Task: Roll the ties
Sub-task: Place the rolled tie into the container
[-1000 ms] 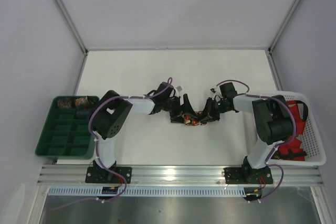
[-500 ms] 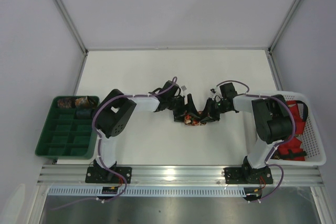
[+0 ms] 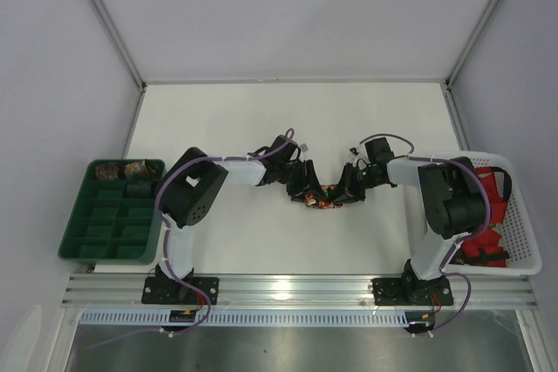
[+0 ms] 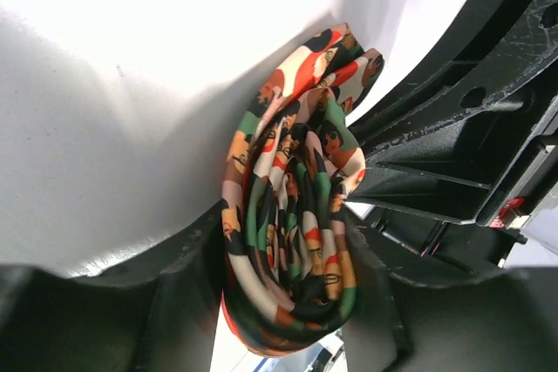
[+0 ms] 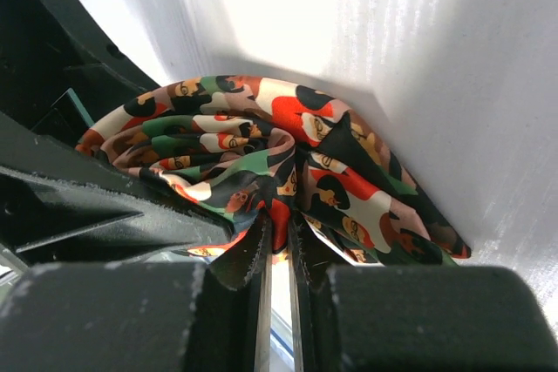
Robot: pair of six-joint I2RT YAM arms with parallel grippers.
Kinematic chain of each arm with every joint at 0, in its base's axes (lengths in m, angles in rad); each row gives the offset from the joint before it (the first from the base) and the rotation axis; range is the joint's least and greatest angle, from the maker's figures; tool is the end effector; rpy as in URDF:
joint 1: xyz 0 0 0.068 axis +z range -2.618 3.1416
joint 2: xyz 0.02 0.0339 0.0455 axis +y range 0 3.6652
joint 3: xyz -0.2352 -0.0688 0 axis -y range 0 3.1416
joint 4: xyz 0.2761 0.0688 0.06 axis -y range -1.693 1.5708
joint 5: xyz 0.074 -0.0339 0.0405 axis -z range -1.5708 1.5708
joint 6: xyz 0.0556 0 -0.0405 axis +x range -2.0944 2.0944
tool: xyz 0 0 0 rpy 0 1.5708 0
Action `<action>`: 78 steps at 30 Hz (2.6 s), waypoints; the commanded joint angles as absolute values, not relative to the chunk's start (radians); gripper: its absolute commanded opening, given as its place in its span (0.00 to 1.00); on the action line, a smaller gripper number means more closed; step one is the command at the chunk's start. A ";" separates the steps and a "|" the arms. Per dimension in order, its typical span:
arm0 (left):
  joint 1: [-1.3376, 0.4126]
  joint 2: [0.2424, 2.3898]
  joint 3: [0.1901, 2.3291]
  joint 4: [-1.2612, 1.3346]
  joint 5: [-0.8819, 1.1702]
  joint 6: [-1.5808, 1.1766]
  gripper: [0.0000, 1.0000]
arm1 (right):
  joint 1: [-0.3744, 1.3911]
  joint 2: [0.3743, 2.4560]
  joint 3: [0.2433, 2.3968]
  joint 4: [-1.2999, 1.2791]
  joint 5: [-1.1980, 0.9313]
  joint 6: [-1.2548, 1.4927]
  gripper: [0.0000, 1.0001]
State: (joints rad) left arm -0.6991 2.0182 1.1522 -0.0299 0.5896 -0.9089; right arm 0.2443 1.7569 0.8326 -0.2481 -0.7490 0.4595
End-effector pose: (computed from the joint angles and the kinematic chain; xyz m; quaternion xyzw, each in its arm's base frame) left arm 0.3027 -0.2949 0.0602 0.0011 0.9080 -0.4184 0.0224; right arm 0.3035 0.1147 0.0547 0.0260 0.9148 0.4001 0.0493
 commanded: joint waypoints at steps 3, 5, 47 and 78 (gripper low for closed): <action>-0.709 2.069 1.175 -0.075 0.520 -0.874 0.37 | 0.245 1.781 0.834 -0.279 -0.638 0.437 0.13; -0.707 2.071 1.177 -0.080 0.517 -0.873 0.28 | 0.245 1.773 0.844 -0.288 -0.632 0.437 0.14; 0.260 1.101 1.383 -1.262 0.196 -0.801 0.00 | 0.508 1.250 1.261 -0.785 -0.459 0.431 1.00; 0.738 1.694 1.737 -1.148 0.307 -0.523 0.00 | 0.592 1.371 1.272 -0.822 -0.489 0.394 0.99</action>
State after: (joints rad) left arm 0.7395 1.6672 1.8168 -1.2938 0.2832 -0.6018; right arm 0.6117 1.3750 1.2385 -0.8120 -0.4835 0.4171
